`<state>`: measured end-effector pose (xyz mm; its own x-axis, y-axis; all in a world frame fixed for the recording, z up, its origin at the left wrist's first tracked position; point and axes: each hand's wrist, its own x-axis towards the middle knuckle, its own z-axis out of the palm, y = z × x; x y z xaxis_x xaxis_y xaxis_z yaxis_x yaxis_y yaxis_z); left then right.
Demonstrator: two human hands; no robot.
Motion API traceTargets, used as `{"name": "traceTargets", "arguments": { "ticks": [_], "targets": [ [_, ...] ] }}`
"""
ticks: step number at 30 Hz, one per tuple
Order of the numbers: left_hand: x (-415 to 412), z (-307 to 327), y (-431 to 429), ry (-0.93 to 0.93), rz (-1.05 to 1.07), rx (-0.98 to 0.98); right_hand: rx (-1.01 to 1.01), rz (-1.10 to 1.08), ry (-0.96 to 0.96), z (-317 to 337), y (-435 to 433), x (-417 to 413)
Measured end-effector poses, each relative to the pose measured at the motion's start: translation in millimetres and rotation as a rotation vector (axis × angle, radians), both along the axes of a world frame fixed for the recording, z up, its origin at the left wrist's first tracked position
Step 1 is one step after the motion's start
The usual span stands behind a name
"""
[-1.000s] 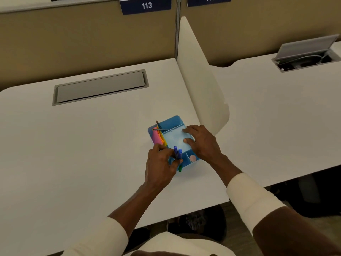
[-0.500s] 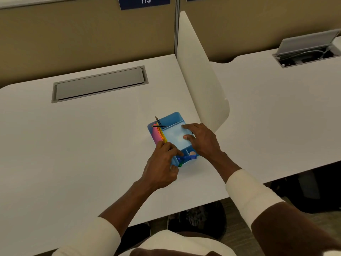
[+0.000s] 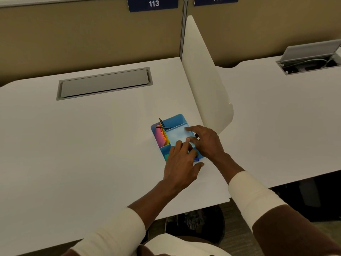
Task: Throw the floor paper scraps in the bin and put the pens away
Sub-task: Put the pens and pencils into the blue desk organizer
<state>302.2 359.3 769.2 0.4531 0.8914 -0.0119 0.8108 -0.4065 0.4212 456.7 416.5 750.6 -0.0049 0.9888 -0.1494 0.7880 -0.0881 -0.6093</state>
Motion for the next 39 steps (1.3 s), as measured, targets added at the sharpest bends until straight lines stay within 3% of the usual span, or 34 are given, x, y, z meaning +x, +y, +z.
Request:
{"name": "traceTargets", "arguments": {
  "ticks": [12,25,33,39],
  "targets": [
    [-55.4,-16.8,-9.7,-0.112,-0.053,0.263,0.026,-0.015,-0.004,-6.6,5.0,3.9],
    [-58.2,-12.4,-18.1,-0.065,-0.050,0.205,-0.001,-0.026,-0.028,-7.8,6.1,2.2],
    [-98.5,12.9,-29.7,-0.144,0.088,0.337,0.022,-0.018,-0.081,-4.3,2.9,-1.1],
    [-139.2,15.2,-34.5,0.015,0.206,0.364,0.032,0.004,-0.179,4.2,-7.7,-9.6]
  ]
}}
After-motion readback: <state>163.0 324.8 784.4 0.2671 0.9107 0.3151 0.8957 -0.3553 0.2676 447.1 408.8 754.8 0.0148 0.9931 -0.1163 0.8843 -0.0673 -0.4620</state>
